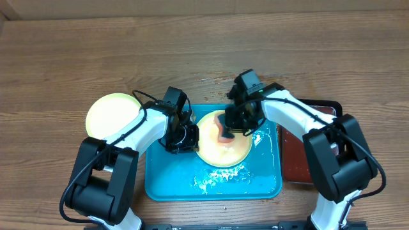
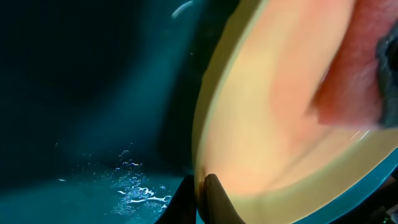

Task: Clean dirty plates on tray and stack at the side
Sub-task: 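Scrub the yellow plate with the sponge while the left gripper holds it, then place the sponge back on the dark tray and release it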

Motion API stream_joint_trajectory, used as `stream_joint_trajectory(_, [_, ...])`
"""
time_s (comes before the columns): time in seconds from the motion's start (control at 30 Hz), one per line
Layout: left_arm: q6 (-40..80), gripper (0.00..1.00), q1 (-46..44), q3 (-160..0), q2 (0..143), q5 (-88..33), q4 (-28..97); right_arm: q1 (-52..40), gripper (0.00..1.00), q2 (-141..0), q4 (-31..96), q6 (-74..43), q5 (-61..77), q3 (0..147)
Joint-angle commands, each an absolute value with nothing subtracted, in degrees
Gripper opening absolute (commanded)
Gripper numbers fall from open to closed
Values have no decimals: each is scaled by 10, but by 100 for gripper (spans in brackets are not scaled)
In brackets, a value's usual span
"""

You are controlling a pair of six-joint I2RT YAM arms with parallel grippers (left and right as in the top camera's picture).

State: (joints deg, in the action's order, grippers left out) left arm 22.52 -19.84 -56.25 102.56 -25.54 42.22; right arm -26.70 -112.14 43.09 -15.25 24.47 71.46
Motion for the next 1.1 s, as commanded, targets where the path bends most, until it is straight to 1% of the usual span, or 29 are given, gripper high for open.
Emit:
stream_joint_trajectory(0.0, [215, 4, -203, -557, 1032, -236, 429, -266, 4, -1112, 446, -137, 251, 751])
stream_joint_trajectory(0.1, [214, 4, -203, -557, 1032, -236, 431, -253, 4, -1084, 492, -137, 232, 780])
stream_joint_trajectory(0.27, [214, 4, -203, -557, 1032, -236, 430, -238, 4, -1033, 593, -154, 148, 847])
stream_joint_trajectory(0.4, [214, 4, -203, -557, 1032, -234, 429, -216, 4, -986, 726, -255, 11, 921])
stream_joint_trajectory(0.5, [214, 4, -203, -557, 1032, -234, 427, -176, 4, -962, 787, -294, -34, 931])
stream_joint_trajectory(0.53, [214, 4, -203, -557, 1032, -234, 426, -136, 4, -959, 827, -303, -40, 930])
stream_joint_trajectory(0.6, [214, 4, -203, -557, 1032, -234, 424, -93, 4, -959, 850, -307, -38, 921])
stream_joint_trajectory(0.7, [214, 4, -203, -557, 1032, -234, 421, -37, 4, -959, 856, -307, -38, 889])
stream_joint_trajectory(0.83, [214, 4, -203, -557, 1032, -234, 421, 25, 4, -960, 817, -307, -32, 816])
stream_joint_trajectory(0.97, [214, 4, -203, -557, 1032, -234, 421, 58, 4, -960, 762, -307, 4, 735])
stream_joint_trajectory(1.07, [214, 4, -203, -557, 1032, -236, 421, 62, 4, -960, 719, -307, 20, 682])
